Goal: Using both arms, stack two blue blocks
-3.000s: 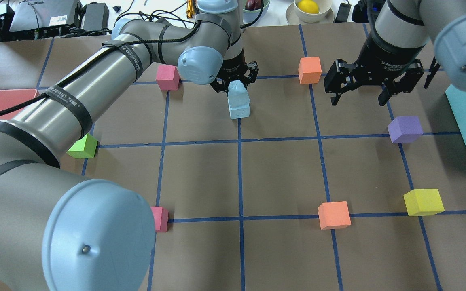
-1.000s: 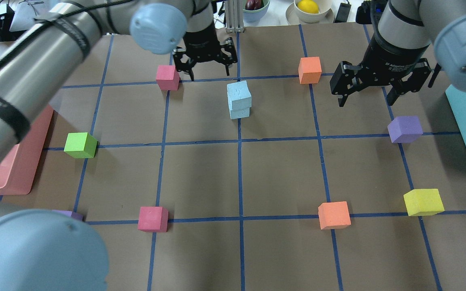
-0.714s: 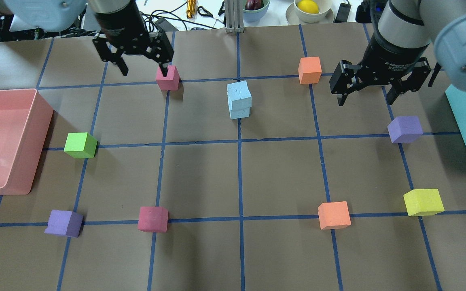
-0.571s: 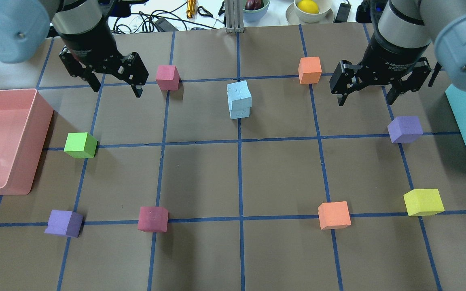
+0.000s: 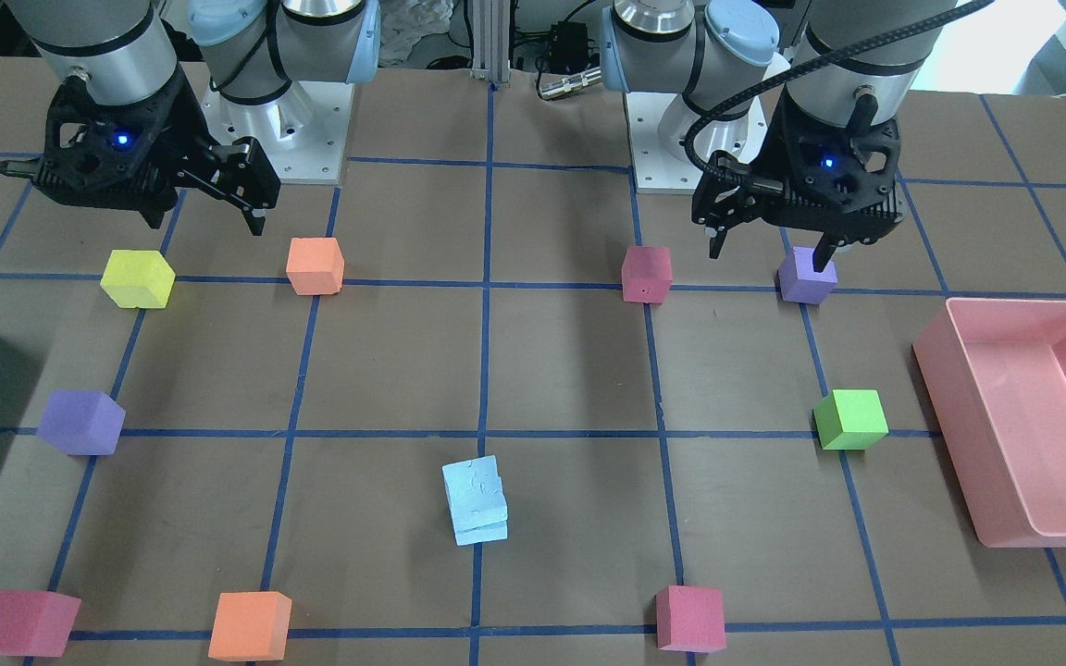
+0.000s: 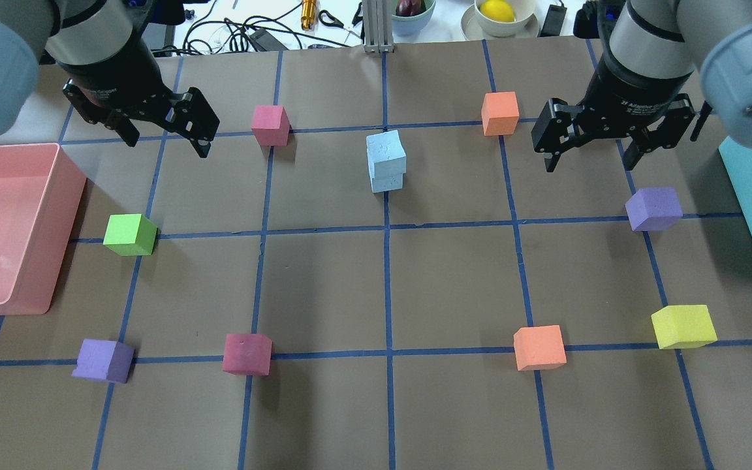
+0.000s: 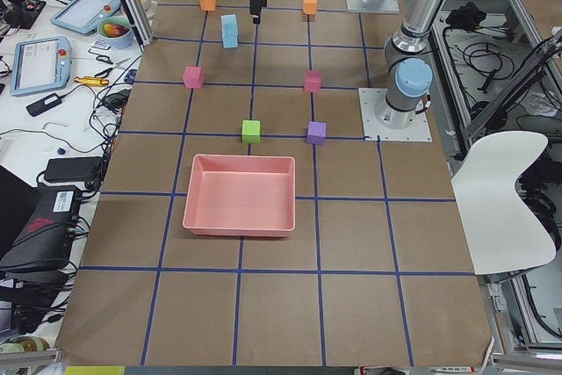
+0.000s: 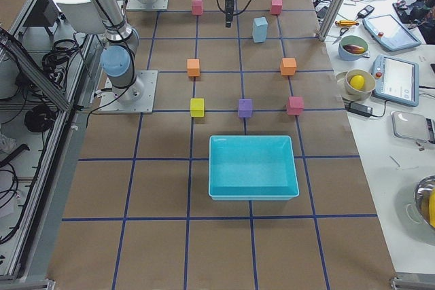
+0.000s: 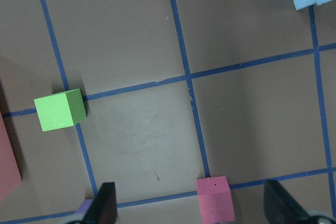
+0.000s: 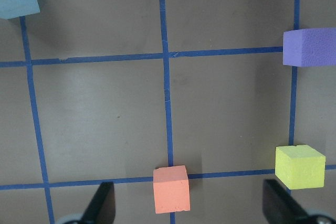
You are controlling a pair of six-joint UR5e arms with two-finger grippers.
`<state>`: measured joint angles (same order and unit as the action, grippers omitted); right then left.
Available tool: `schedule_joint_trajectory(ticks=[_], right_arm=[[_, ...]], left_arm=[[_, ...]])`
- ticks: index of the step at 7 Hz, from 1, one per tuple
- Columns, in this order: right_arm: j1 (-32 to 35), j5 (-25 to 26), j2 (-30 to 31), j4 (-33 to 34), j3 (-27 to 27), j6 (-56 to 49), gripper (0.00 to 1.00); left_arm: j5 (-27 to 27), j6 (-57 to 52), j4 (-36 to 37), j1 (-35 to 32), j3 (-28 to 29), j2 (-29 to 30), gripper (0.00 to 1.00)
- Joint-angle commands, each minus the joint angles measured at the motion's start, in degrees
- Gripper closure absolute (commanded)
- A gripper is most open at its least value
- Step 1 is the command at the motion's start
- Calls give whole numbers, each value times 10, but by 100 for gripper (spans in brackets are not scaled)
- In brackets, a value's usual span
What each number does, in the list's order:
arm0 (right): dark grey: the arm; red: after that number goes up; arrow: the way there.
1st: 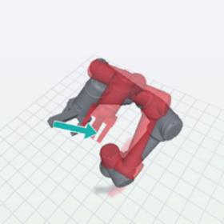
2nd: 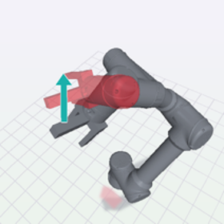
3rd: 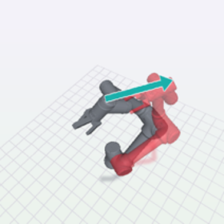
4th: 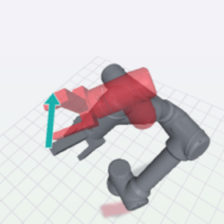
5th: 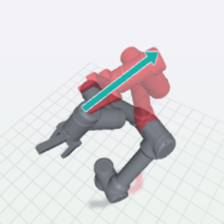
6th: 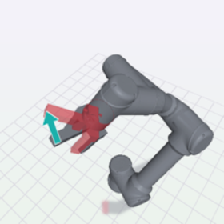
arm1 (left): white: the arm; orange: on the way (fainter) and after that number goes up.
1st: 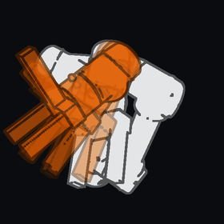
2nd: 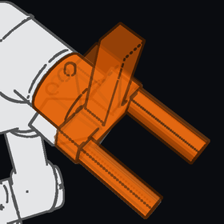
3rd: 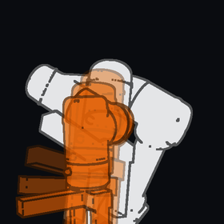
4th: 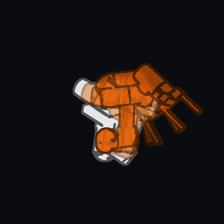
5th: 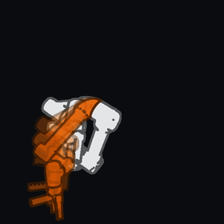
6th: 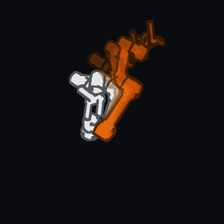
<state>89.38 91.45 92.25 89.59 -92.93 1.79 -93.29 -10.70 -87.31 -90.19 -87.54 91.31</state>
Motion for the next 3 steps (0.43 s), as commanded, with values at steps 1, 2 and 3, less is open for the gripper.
schedule_joint_trajectory(ticks=[1, 2, 3], right_arm=[[0, -2, 0, 0, -1, -4, 0], [1, -3, 0, 0, -1, -4, 0], [1, -3, 0, 0, -1, -6, 0]], left_arm=[[17, 1, 14, 1, -4, -2, 0], [25, 1, 13, 3, -2, -3, 0], [22, 1, 13, 2, -4, -4, 0]])
